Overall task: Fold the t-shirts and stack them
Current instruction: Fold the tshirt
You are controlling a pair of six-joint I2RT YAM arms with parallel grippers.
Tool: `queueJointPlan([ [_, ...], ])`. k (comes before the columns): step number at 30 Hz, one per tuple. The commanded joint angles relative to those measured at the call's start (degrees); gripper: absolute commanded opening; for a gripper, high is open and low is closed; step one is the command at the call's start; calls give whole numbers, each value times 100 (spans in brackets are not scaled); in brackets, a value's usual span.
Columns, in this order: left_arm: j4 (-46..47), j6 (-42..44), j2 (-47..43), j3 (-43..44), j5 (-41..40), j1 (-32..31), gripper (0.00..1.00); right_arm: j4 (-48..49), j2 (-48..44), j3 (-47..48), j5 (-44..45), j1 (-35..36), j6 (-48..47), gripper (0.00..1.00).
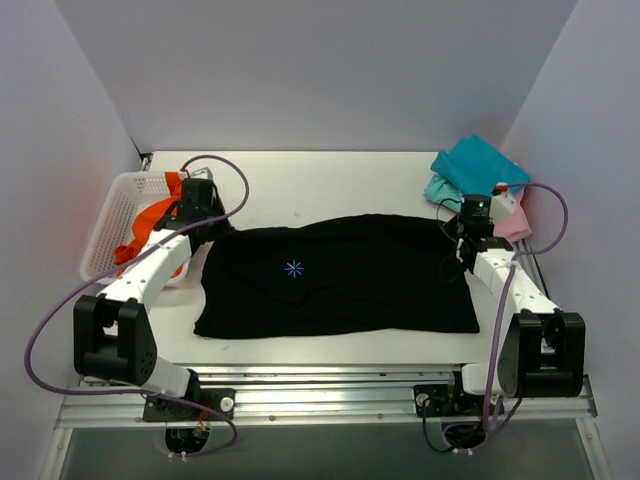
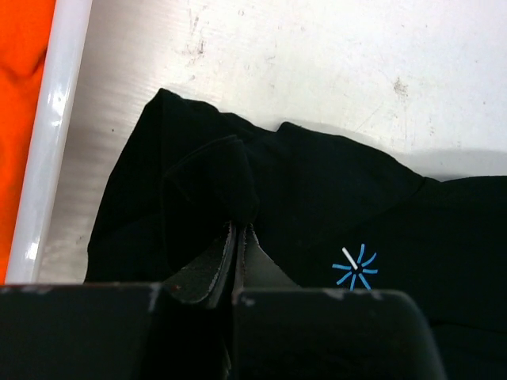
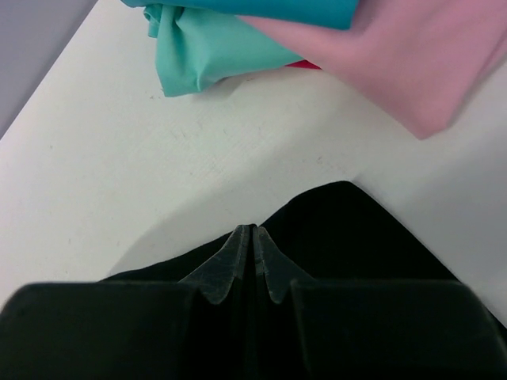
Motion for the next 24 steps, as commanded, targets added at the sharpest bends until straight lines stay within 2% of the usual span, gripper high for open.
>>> queueJointPlan([
  [1, 84, -77, -594, -318, -225, -79, 2, -210, -510, -249, 218, 29, 33, 0],
  [14, -92, -455, -1736, -1374, -849, -632, 2, -737, -1661, -1067, 604, -67, 200, 0],
  [24, -381, -1025, -2448, -2209, -1271, -949, 2, -1247, -1961, -1665, 1044, -129, 798, 0],
])
